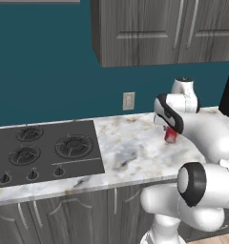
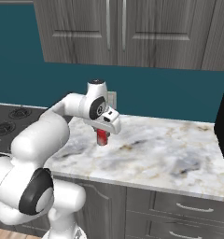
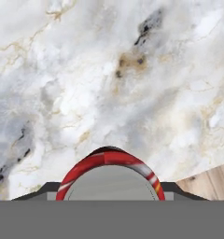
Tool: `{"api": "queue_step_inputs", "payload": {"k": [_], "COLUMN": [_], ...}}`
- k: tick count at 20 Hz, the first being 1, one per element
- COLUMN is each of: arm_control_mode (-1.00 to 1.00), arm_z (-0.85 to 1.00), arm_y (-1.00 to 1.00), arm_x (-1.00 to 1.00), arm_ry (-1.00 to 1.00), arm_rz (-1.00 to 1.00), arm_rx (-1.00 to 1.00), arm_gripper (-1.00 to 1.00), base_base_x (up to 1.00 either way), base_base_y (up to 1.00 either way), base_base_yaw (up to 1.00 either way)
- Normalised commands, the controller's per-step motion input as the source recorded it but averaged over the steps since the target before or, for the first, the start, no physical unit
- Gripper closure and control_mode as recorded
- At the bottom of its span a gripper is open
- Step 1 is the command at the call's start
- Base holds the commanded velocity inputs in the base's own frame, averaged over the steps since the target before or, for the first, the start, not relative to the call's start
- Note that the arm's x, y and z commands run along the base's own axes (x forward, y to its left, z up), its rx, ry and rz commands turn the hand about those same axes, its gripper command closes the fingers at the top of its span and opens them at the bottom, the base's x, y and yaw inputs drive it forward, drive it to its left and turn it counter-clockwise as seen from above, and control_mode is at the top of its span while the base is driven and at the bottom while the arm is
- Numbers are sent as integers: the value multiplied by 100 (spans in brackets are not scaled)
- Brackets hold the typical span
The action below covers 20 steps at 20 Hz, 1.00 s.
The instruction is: Four empty soda cans are scattered around the kitchen. Gather all the cans and cluster them next to the stove for recycling.
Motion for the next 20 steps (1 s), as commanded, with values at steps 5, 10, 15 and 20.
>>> {"api": "queue_step_inputs", "payload": {"k": [5,10,15,20], "arm_control_mode": [-100,-100,-100,-100], "arm_z": [21,3,0,0], "arm_y": [54,54,43,40], "arm_x": [0,1,2,19], "arm_ry": [-5,-1,-3,0], "arm_rz": [10,15,18,18], "arm_rx": [0,0,0,0], "arm_gripper": [100,100,100,100], "base_base_x": [0,0,0,0], "base_base_y": [0,0,0,0], "base_base_yaw": [0,0,0,0]}}
